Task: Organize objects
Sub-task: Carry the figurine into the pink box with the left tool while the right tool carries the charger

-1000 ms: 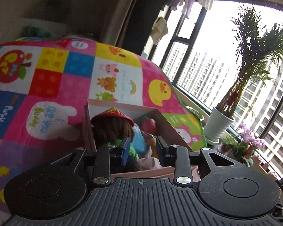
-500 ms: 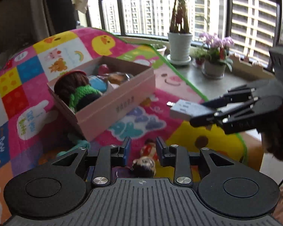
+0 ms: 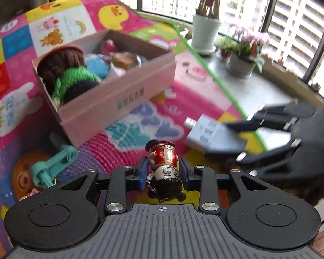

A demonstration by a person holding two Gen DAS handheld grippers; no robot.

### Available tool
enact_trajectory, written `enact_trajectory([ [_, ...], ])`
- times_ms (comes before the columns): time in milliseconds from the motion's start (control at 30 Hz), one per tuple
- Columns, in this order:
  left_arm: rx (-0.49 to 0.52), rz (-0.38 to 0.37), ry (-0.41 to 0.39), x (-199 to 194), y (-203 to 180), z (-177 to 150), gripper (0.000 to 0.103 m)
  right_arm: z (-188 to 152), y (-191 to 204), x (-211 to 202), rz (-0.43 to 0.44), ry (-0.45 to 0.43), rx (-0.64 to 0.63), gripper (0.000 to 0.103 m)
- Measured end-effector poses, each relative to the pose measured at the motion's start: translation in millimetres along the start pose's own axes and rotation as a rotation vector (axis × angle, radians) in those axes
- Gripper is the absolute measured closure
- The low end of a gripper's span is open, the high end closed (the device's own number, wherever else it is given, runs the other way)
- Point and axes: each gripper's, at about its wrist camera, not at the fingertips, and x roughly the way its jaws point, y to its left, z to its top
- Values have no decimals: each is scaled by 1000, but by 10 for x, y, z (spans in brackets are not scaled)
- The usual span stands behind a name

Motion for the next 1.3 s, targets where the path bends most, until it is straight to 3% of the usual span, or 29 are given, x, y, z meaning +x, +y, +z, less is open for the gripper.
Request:
enact_trajectory([
  [100,-56,-2,-124,-213,57,333,69,5,31,46,-14,-16,-12,54],
  [267,-189,100,-350,-240,329,926,69,-13,40,37,-21,-29,-11,54],
  [333,-228,100,-334,-44,440,1047,68,-18,21,31,-17,-32,0,54],
  [400,-244,127,-259,238,508,1066,68,-18,19,34,-14,-33,1,53],
  [500,-255,216,-107,590,552,963,69,-6,10,53,-9,-30,0,51],
  [600,-318,179,-162,479,644,861,71,-7,11,52,-3,-30,0,48],
  [767,-395,129,-341,-96,710,764,71,-5,51,76,-13,-21,-20,47],
  [833,-380,115,-371,-322,650,630,71,-4,74,63,-41,-19,-37,56],
  [967,-264,122,-358,-647,428,103,71,119,52,7,3,17,-42,56],
  [1133,-168,111,-226,-618,194,-558,71,851,-64,-178,45,-82,-10,56],
  [1233,-162,87,-204,-583,109,-773,71,1418,-64,-66,2,-161,-29,56],
  [1300,-181,52,-198,-544,94,-832,71,1774,-52,190,-73,-205,-40,54],
])
